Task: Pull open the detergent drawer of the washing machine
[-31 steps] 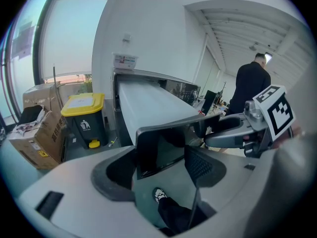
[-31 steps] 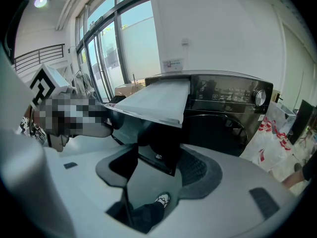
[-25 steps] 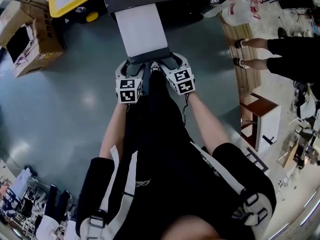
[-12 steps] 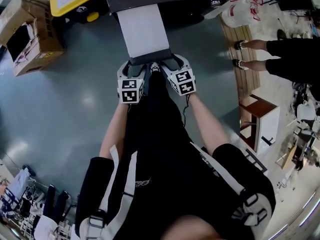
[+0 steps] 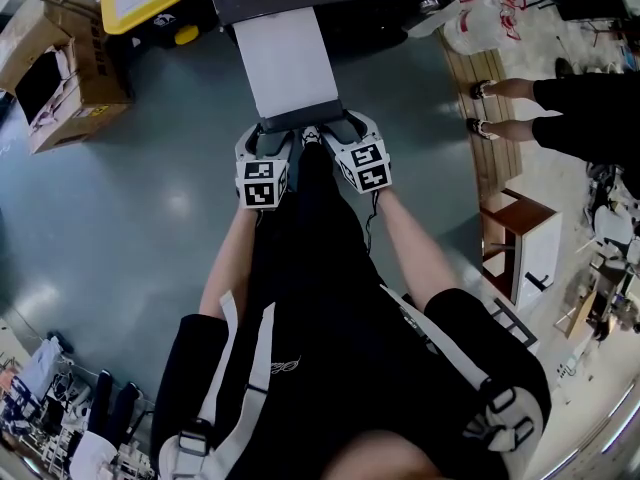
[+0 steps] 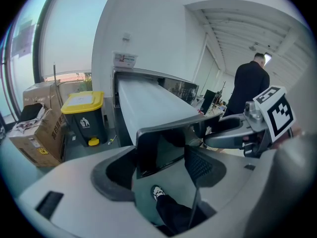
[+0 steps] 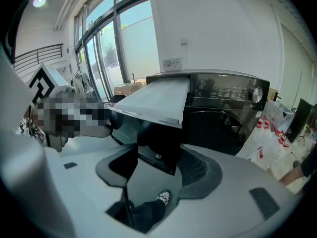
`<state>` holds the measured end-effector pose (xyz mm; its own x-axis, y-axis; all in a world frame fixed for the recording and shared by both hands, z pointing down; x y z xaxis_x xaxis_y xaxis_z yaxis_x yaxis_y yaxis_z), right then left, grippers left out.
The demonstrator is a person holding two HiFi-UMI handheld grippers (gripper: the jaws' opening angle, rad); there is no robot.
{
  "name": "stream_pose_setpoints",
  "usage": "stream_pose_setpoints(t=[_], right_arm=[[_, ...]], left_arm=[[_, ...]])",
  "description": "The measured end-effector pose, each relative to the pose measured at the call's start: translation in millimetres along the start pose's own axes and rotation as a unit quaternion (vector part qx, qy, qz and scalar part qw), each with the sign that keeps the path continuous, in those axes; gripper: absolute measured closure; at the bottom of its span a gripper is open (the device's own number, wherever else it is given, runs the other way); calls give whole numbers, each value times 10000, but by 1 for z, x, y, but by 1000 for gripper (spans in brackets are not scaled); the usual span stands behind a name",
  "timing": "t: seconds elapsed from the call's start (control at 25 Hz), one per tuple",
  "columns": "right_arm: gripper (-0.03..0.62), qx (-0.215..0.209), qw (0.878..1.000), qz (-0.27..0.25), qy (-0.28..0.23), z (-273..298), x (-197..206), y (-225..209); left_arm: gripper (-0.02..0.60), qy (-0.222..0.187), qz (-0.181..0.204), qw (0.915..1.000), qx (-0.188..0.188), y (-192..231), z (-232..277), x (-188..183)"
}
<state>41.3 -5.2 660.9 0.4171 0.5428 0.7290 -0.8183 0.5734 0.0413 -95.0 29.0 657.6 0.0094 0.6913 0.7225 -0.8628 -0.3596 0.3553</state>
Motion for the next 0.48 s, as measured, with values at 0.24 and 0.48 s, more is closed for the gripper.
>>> stream_pose_setpoints(t=[0.24, 0.48], right_arm=[[339, -14, 10000, 7, -36, 2, 3, 0], [337, -12, 10000, 25, -47, 2, 3, 0]], left_arm=[[278, -3, 24, 10000, -41, 1, 1, 3], [278, -30, 51, 9999, -94, 0, 2, 2]])
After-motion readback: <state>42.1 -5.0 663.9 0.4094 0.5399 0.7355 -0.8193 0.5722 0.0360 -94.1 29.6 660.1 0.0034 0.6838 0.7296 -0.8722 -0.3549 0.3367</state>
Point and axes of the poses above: the fingertips, and each gripper's own axes: z forward along the fingers, y to its left, x out of its underside, the point moved 2 cm from there along -z, backward along the fingers, and after that the axes turned 13 degrees about x, right-handed, at the moved point
